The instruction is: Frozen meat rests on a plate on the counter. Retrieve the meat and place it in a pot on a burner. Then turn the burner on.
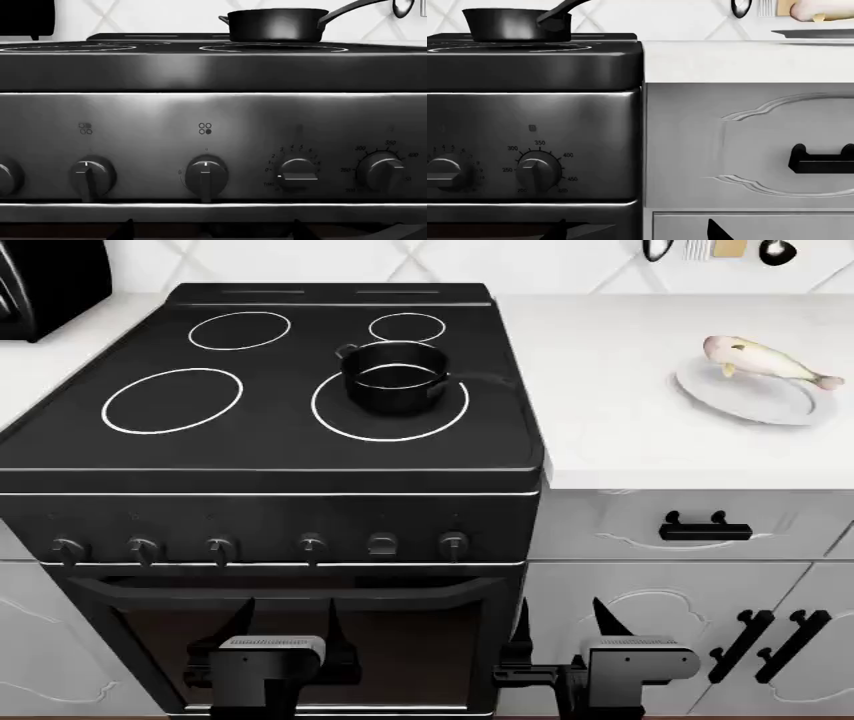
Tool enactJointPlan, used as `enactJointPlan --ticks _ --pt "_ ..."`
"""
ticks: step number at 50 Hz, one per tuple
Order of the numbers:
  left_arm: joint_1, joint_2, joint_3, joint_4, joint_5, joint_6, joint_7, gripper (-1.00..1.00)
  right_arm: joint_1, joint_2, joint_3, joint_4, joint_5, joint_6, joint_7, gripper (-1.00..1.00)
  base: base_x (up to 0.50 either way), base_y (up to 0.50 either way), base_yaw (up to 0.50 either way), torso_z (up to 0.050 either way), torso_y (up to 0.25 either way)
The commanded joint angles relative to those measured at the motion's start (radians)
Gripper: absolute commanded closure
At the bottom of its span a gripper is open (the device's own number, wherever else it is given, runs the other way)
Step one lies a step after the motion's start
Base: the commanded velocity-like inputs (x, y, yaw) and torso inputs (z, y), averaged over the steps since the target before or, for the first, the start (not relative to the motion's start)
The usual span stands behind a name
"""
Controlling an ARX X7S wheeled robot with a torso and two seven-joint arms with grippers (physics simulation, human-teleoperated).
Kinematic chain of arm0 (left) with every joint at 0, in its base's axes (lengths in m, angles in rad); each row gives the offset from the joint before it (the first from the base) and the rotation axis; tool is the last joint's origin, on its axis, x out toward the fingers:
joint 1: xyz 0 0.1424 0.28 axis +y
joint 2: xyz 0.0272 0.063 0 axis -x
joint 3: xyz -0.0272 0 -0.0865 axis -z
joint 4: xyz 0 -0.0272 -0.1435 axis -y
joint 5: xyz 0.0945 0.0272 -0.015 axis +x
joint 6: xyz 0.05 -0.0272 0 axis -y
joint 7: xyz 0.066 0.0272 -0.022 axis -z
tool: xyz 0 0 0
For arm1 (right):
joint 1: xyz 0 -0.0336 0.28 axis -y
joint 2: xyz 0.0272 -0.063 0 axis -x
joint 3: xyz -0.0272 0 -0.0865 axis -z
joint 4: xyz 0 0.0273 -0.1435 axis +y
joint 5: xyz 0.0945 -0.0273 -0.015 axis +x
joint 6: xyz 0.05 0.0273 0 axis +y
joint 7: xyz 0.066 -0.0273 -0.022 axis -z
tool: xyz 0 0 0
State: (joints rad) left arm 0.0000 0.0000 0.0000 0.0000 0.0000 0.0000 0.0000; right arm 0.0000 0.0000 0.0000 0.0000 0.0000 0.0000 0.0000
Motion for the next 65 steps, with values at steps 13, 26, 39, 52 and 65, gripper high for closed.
enactJointPlan --ticks 13,26,39,52,65 --pt "0.008 -0.056 0.051 0.004 -0.066 -0.001 -0.022 -1.00 0.000 0.049 -0.068 -0.010 0.053 -0.004 0.042 -1.00 0.00 0.00 0.00 0.044 0.000" --pt "-0.004 -0.075 0.071 -0.001 -0.090 -0.018 -0.039 -1.00 0.012 0.066 -0.089 -0.012 0.099 0.027 0.054 -1.00 0.00 -0.26 0.00 0.050 0.000" --pt "-0.007 -0.087 0.090 -0.010 -0.105 -0.021 -0.054 -1.00 0.012 0.082 -0.098 0.001 0.134 0.022 0.063 -1.00 0.00 -0.50 0.00 0.050 0.000" --pt "-0.013 -0.102 0.106 -0.018 -0.122 -0.021 -0.069 -1.00 0.017 0.093 -0.113 0.002 0.151 0.029 0.078 -1.00 0.00 -0.50 0.00 0.050 0.000" --pt "-0.016 -0.115 0.120 -0.008 -0.135 -0.034 -0.085 -1.00 0.018 0.109 -0.123 -0.006 0.170 0.038 0.095 -1.00 0.00 -0.50 0.00 0.050 0.000"
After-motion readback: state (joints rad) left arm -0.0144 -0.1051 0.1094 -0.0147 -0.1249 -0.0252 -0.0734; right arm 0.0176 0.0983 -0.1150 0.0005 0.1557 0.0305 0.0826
